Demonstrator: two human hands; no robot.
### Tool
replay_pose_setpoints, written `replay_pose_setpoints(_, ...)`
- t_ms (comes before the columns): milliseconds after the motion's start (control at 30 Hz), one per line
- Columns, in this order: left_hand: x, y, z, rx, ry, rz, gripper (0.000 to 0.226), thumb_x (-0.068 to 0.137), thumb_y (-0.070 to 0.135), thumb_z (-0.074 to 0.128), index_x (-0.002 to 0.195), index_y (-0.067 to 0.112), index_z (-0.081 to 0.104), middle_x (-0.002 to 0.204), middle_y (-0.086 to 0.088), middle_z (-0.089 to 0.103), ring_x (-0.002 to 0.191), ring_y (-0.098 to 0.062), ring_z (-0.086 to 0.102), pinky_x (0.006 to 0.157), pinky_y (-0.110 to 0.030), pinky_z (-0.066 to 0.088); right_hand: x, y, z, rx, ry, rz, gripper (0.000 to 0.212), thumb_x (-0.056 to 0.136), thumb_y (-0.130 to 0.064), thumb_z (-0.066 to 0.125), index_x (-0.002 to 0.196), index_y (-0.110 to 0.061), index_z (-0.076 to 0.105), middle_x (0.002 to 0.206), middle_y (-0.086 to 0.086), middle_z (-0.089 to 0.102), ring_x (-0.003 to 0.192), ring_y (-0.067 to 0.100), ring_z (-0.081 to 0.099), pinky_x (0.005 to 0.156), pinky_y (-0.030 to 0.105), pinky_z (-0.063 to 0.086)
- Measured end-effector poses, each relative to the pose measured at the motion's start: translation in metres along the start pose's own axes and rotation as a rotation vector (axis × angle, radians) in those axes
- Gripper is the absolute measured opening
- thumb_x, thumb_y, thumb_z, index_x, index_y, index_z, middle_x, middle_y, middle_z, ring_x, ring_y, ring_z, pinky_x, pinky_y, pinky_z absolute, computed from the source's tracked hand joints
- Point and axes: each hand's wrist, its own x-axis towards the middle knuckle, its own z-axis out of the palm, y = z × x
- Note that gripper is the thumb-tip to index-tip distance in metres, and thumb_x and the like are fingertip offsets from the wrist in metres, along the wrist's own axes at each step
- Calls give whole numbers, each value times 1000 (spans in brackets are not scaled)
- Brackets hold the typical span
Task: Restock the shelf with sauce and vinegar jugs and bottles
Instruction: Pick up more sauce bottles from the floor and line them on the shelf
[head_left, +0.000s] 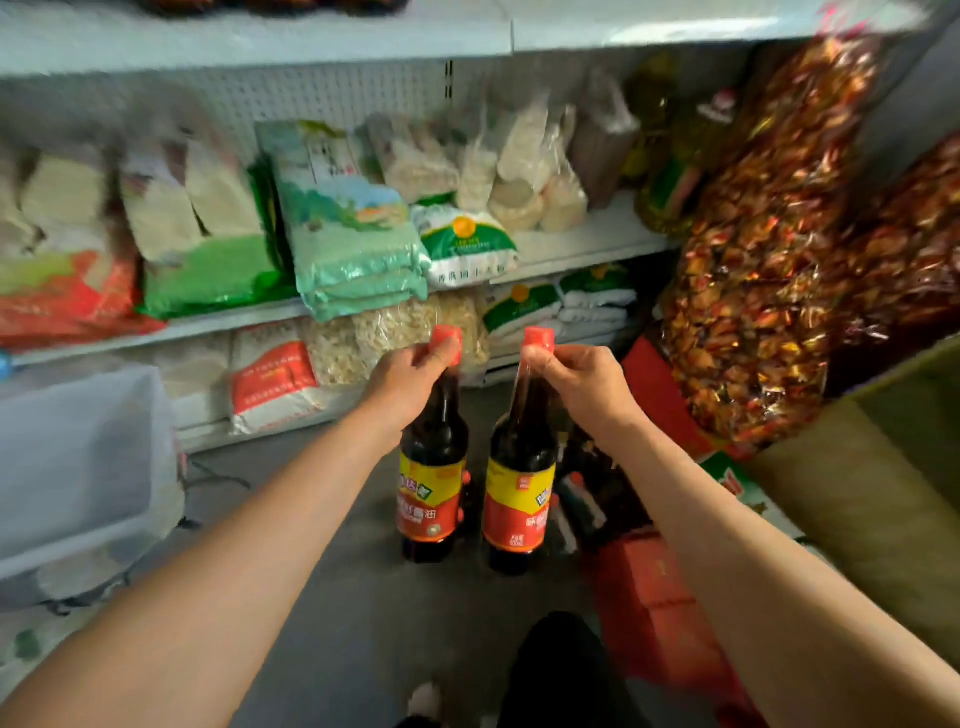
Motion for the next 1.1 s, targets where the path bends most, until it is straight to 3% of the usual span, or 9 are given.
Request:
replay_pose_setpoints(167, 28, 106, -19, -3, 93, 197, 57, 75, 82, 55, 83, 28, 72, 95, 2, 74, 98, -18, 67, 91, -36, 51, 54, -83, -56, -45, 118, -136, 58, 86, -56, 69, 79, 2, 70, 68, 23, 61, 64, 16, 48, 69, 50, 51)
replay_pose_setpoints(333, 62, 190, -23, -24, 204, 304, 40, 83, 72, 58, 71, 36, 70, 78, 21, 69, 86, -7, 63, 77, -27, 42, 118, -146, -110, -53, 127, -292, 71, 72, -71, 67, 79, -1, 74, 79, 18, 74, 78, 30, 74, 74, 55, 59)
replay_pose_setpoints(500, 97, 278, -24, -116, 321, 355, 41, 89, 60, 61, 94, 21, 72, 100, 0, 73, 97, -19, 66, 81, -32, 49, 189, -207, -163, -82, 195, -430, 62, 74, -70, 71, 65, -9, 72, 60, 5, 68, 53, 13, 59, 67, 45, 57)
replay_pose_setpoints(633, 120, 342, -28, -193, 397, 447, 28, 91, 50, 65, 100, 24, 72, 98, 7, 73, 95, -12, 67, 78, -27, 48, 239, -257, -193, -56, 225, -541, 60, 75, -66, 74, 70, -6, 74, 70, 12, 72, 67, 23, 68, 71, 53, 59)
replay_pose_setpoints(733, 141, 379, -35, -208, 463, 476, 33, 89, 52, 66, 95, 20, 74, 92, 5, 73, 87, -11, 67, 73, -27, 48, 279, -288, -204, -61, 292, -579, 66, 75, -63, 76, 75, 3, 72, 76, 24, 71, 64, 23, 57, 75, 54, 59)
replay_pose_setpoints(800, 160, 402, -42, -182, 480, 503, 34, 88, 56, 65, 87, 22, 71, 87, 8, 68, 82, -6, 61, 66, -24, 44, 305, -304, -206, -55, 326, -575, 66, 74, -65, 76, 71, 1, 71, 65, 17, 68, 60, 19, 52, 67, 42, 59)
replay_pose_setpoints(900, 200, 430, -54, -161, 468, 559, 34, 87, 56, 66, 85, 23, 70, 95, 1, 71, 91, -15, 65, 79, -33, 51, 345, -323, -198, -66, 392, -572, 61, 71, -66, 78, 60, -7, 68, 42, -5, 49, 47, 14, 42, 54, 30, 41)
replay_pose_setpoints(1000, 247, 452, -72, -156, 466, 572, 48, 86, 59, 66, 90, 12, 73, 96, -9, 74, 93, -25, 69, 90, -45, 55, 387, -341, -184, -55, 443, -524, 67, 66, -70, 78, 58, -5, 65, 38, -10, 40, 45, 12, 35, 51, 28, 34)
replay_pose_setpoints(1100, 293, 469, -89, -148, 474, 572, 42, 86, 61, 65, 74, 20, 67, 84, -2, 71, 87, -23, 67, 86, -42, 56, 424, -364, -170, -92, 457, -461, 62, 64, -73, 75, 54, -15, 58, 35, -9, 38, 45, 13, 34, 47, 28, 29)
